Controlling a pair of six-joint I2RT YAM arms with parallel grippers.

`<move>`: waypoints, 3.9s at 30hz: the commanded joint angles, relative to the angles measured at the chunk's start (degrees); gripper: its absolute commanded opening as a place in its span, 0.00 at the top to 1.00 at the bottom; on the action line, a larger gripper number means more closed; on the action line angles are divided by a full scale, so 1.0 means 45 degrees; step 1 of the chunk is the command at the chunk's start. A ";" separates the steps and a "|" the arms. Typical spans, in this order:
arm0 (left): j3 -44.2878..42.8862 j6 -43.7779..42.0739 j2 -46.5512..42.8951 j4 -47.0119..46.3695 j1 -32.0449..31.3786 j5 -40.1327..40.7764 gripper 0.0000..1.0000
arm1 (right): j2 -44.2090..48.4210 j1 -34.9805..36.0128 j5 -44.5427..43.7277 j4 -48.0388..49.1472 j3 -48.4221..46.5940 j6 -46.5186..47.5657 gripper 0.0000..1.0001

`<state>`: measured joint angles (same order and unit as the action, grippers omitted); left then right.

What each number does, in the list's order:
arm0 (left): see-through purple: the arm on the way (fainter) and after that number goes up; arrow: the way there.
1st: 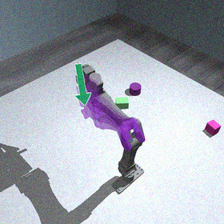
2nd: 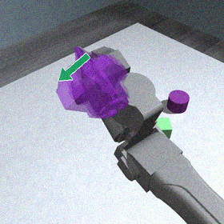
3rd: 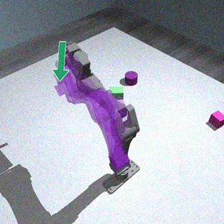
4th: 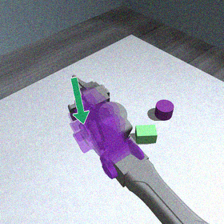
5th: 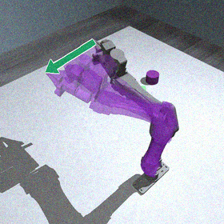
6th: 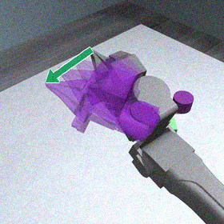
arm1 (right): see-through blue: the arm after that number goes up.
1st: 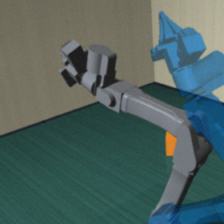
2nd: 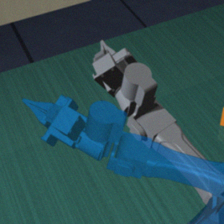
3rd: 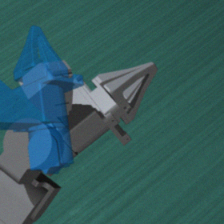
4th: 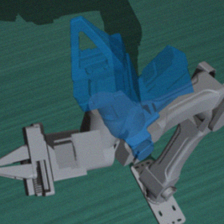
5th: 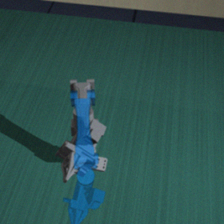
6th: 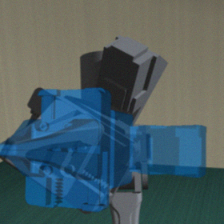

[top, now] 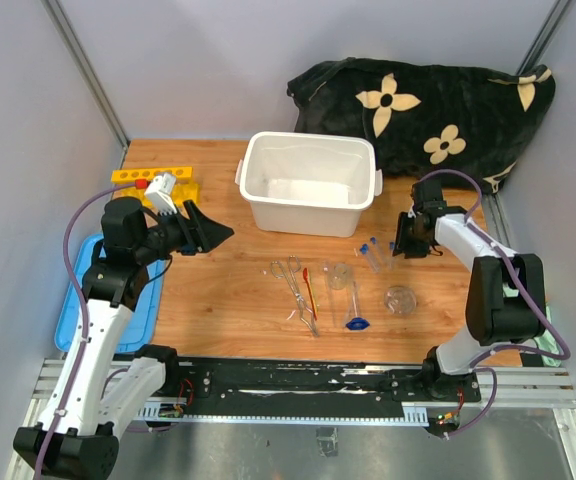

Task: Organize the chemistry lab equipment
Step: Pick up the test tube at the center of the board.

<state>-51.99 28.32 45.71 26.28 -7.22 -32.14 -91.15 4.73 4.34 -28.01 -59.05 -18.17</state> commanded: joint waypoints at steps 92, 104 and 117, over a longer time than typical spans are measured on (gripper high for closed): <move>0.0063 -0.0645 0.2241 -0.0782 -0.0035 -0.1596 0.39 | 0.6268 1.6616 -0.8828 1.1636 0.5500 0.2658 0.99; 0.0760 0.0636 0.1623 -0.2032 -0.0102 -0.2212 0.41 | 0.2654 1.6600 -0.7462 1.6531 0.4471 0.3044 0.99; 0.1251 -0.0313 0.0676 -0.0106 -0.1030 -0.1976 0.44 | 0.1494 1.6007 -0.7324 1.6298 0.3208 0.3629 0.99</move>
<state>-47.81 29.63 51.62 21.61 -11.20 -40.99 -84.55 77.87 -28.64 43.72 -43.42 -2.76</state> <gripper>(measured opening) 0.559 0.057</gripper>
